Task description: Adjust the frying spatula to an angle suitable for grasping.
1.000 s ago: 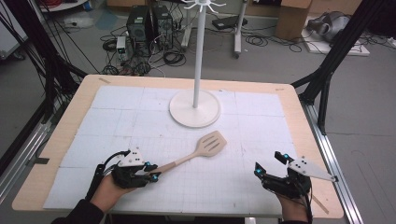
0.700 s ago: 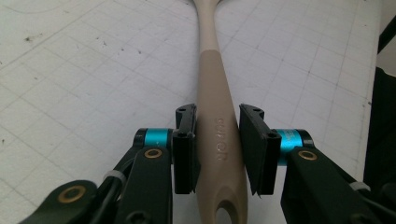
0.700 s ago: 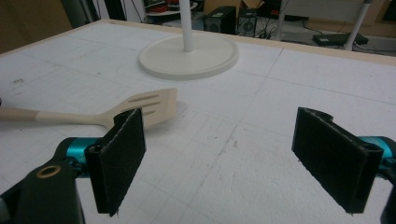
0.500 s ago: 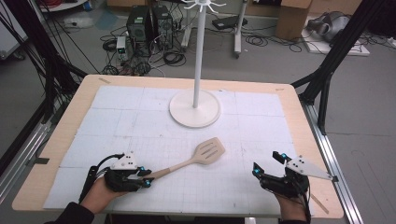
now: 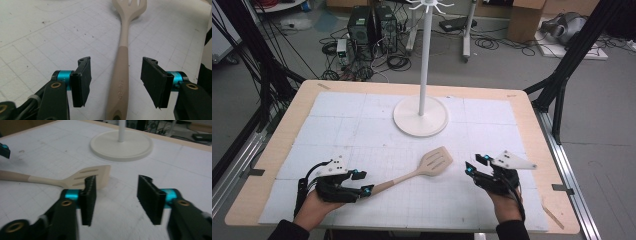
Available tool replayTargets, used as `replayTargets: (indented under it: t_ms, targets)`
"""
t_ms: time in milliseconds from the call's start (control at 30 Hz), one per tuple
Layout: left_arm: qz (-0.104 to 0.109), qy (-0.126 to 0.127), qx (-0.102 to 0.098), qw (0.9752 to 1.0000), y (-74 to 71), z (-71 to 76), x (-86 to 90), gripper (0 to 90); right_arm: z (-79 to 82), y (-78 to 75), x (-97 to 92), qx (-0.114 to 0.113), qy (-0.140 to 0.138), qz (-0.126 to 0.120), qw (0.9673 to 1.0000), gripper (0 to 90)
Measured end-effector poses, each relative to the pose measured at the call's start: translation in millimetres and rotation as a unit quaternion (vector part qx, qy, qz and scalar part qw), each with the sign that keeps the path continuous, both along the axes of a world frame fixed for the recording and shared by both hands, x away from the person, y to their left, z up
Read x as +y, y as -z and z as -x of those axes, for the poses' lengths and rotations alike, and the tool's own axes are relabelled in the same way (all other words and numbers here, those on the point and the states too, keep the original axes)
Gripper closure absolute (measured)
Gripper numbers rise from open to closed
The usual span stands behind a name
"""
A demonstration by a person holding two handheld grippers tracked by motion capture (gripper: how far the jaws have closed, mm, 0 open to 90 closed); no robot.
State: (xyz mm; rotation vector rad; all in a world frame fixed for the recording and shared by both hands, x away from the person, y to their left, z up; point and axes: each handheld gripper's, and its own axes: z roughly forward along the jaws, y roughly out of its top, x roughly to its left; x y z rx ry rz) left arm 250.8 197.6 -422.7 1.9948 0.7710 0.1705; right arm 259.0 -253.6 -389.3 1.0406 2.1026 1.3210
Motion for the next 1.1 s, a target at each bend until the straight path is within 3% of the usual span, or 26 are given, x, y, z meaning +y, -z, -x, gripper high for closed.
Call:
replayTargets:
  t_ms: [33, 67, 100, 200, 400, 567, 767, 967, 1100]
  targets:
    - [-0.001, -0.003, -0.001, 1.0, -0.2, 0.0, 0.4, 42.8, 0.0, 0.0, 0.0, 0.0, 0.0, 0.0, 1.0, 61.2]
    - [0.0, -0.005, -0.001, 1.0, -0.2, 0.1, 0.6, 42.9, -12.9, 1.2, 13.5, 0.009, -0.017, 0.006, 0.9998, 70.2]
    - [0.0, -0.005, -0.001, 1.0, -0.2, 0.1, 0.6, 42.9, -19.4, 2.8, 20.2, 0.012, -0.025, 0.01, 0.9996, 73.2]
    - [-0.001, -0.007, -0.003, 1.0, 0.1, 0.7, 0.6, 42.5, -35.6, 8.7, 39.6, 0.021, -0.044, 0.04, 0.998, 80.4]
    - [-0.002, -0.01, -0.003, 0.9999, 0.1, 0.9, 1.9, 42.5, -53.8, 21.8, 57.9, 0.048, -0.061, 0.072, 0.9944, 86.4]
    - [-0.01, -0.006, 0.001, 0.9999, 0.9, 1.4, 0.8, 44.4, -57.6, 26.3, 58.5, 0.064, -0.058, 0.077, 0.9932, 87.2]
    - [-0.028, 0.002, 0.005, 0.9996, 1.2, 3.0, -2.9, 45.5, -57.5, 27.0, 58.0, 0.068, -0.057, 0.081, 0.9927, 87.3]
    - [-0.028, 0.028, 0.007, 0.9992, 0.1, 8.8, -12.9, 46.2, -57.6, 27.5, 58.1, 0.07, -0.055, 0.088, 0.9921, 87.7]
    - [-0.04, 0.047, 0.006, 0.9981, 1.5, 13.1, -22.8, 46.5, -58.1, 27.7, 58.0, 0.072, -0.054, 0.087, 0.9921, 88.5]
